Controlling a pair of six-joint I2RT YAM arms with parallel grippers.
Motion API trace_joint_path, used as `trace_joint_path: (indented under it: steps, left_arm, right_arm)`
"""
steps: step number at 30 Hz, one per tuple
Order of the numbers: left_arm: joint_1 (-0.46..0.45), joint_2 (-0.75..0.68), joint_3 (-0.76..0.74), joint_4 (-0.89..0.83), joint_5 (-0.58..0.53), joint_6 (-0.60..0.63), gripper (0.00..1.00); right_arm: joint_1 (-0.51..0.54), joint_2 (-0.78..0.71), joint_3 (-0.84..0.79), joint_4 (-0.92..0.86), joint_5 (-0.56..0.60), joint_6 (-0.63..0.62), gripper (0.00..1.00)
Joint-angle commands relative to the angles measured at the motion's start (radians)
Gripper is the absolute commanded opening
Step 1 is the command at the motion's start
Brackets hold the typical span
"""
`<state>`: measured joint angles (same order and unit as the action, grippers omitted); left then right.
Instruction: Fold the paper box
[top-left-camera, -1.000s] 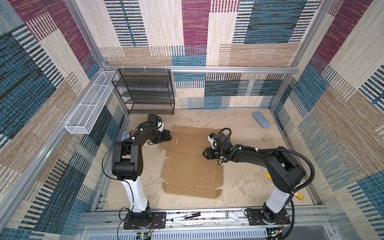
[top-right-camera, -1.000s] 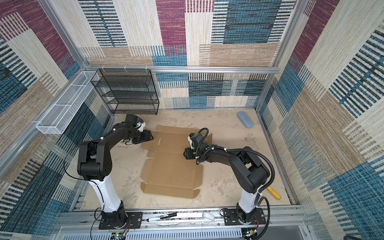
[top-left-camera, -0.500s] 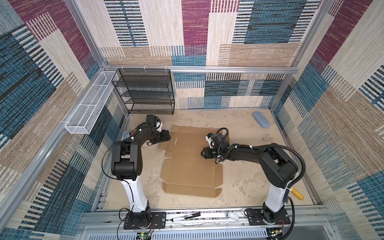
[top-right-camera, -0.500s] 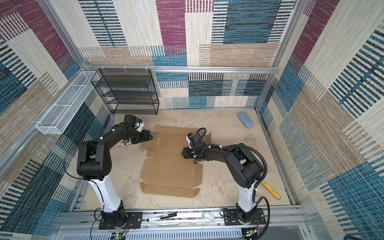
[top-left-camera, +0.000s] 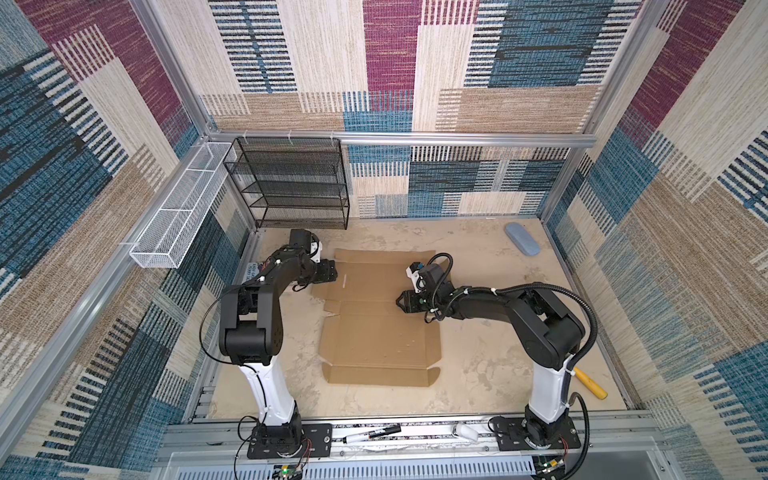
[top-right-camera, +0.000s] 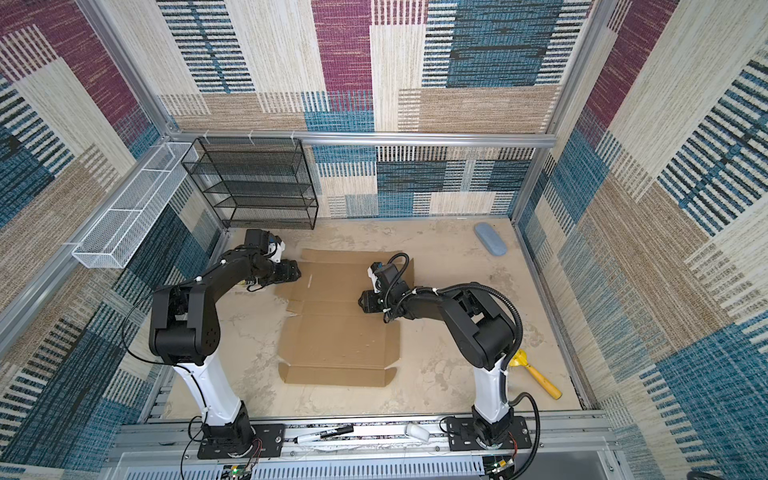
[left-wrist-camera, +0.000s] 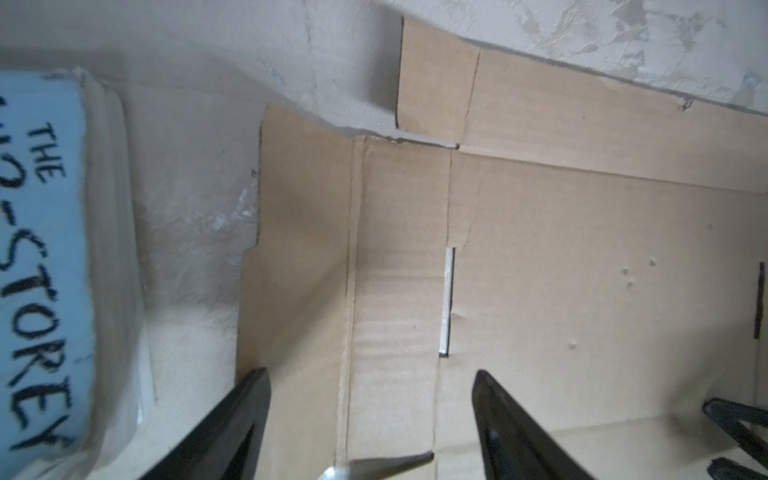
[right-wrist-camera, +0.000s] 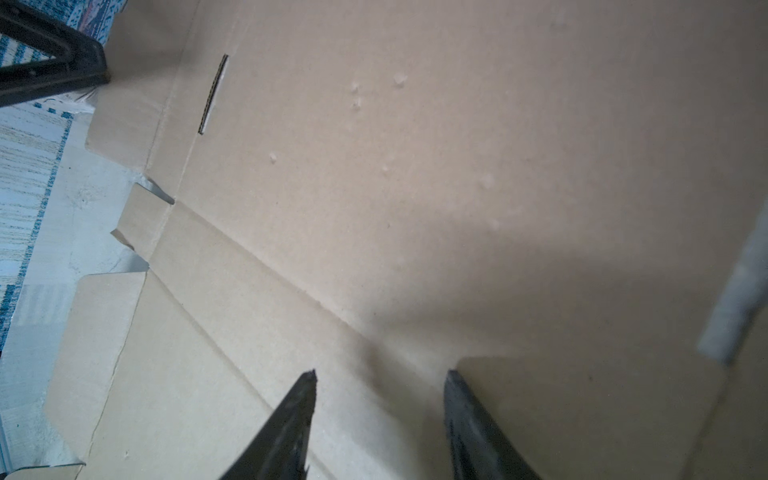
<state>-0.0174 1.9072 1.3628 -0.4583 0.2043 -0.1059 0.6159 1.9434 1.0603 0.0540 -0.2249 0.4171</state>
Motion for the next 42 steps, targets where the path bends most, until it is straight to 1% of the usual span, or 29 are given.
trace_joint_path:
  steps: [1, 8, 15, 17, 22, 24, 27, 32, 35, 37, 42]
  left_arm:
    - [0.007, -0.01, -0.004, 0.011, -0.028, 0.009, 0.81]
    - [0.015, -0.019, -0.013, 0.022, -0.049, 0.008, 0.82]
    - [0.019, 0.023, 0.005, 0.024, -0.046, 0.0, 0.83]
    - [0.018, 0.039, 0.01, 0.031, -0.02, -0.008, 0.81]
    - [0.019, 0.073, 0.034, 0.043, 0.083, -0.036, 0.69]
    - [0.017, 0.083, 0.042, 0.046, 0.111, -0.049, 0.61]
    - [0.017, 0.095, 0.051, 0.046, 0.138, -0.062, 0.54]
    - [0.017, 0.121, 0.072, 0.025, 0.135, -0.069, 0.48]
    - [0.018, 0.132, 0.088, 0.008, 0.117, -0.069, 0.42]
    - [0.018, 0.134, 0.093, 0.003, 0.112, -0.072, 0.35]
    - [0.019, 0.139, 0.103, 0.003, 0.109, -0.081, 0.26]
  right_arm:
    - [0.001, 0.03, -0.015, -0.173, 0.049, 0.005, 0.52]
    - [-0.004, 0.036, -0.034, -0.175, 0.058, 0.006, 0.52]
    - [-0.005, 0.03, -0.033, -0.18, 0.063, 0.003, 0.52]
    - [-0.005, 0.032, -0.03, -0.18, 0.061, 0.003, 0.52]
    - [-0.007, 0.036, -0.024, -0.18, 0.061, 0.003, 0.51]
    - [-0.007, 0.036, -0.02, -0.184, 0.064, 0.0, 0.51]
    - [-0.007, 0.037, -0.011, -0.19, 0.065, -0.006, 0.51]
    - [-0.008, 0.035, -0.002, -0.195, 0.065, -0.012, 0.51]
    - [-0.008, 0.037, 0.001, -0.195, 0.063, -0.014, 0.51]
    - [-0.008, 0.04, 0.004, -0.195, 0.062, -0.014, 0.51]
    - [-0.008, 0.038, 0.011, -0.198, 0.061, -0.024, 0.51]
